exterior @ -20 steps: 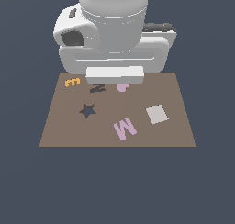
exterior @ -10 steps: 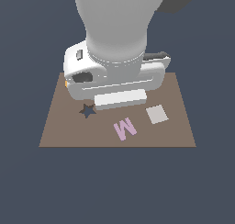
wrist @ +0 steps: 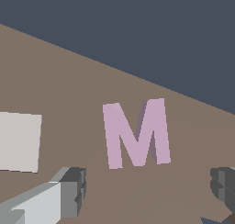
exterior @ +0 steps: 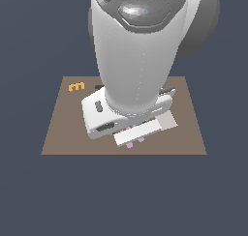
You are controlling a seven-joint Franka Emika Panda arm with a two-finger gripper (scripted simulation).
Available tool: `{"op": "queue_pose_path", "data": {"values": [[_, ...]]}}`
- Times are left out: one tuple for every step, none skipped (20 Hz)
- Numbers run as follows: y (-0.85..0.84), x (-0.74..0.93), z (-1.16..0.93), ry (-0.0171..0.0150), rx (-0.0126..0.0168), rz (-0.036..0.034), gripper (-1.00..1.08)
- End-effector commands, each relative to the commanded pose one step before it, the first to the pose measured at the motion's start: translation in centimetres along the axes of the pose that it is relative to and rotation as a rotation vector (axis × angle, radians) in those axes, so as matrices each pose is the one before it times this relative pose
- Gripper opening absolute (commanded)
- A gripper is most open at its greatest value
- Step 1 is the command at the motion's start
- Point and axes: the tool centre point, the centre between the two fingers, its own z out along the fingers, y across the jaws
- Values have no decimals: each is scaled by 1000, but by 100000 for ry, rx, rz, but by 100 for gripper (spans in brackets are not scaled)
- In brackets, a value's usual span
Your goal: Insert a designated object into the corresponding slot on a board.
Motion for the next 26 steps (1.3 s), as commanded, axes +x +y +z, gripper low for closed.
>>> {"op": "queue_pose_path", "data": {"values": [[-63,835,925,33,6,-3903,100],[-25,252,298,-29,11,-1190,100],[-23,226,265,-26,8,-1060,100],[-20,200,232,-24,6,-934,100],[-18,176,200,-21,5,-814,100],[-17,152,170,-19,3,-697,100],[-14,127,141,-16,2,-582,100],[-13,105,113,-13,1,-473,100],[-11,81,87,-11,1,-365,100],[-8,58,61,-8,0,-258,100],[-5,35,36,-5,0,-154,100],[31,-4,11,0,0,0,100],[-54,-70,-31,-56,43,258,100],[5,0,41,0,0,0,100],[14,1,124,0,0,0,100],[-21,21,197,9,-10,-68,100],[32,0,289,0,0,0,100],[-22,27,359,12,-15,-96,100],[-4,16,364,8,-11,-68,100],[-14,16,281,8,-11,-68,100],[21,-4,207,0,0,0,100],[-31,18,116,8,-11,-68,100],[4,-1,41,0,0,0,100],[0,0,0,0,0,0,-100],[0,0,0,0,0,0,-100],[0,0,0,0,0,0,-100]]}}
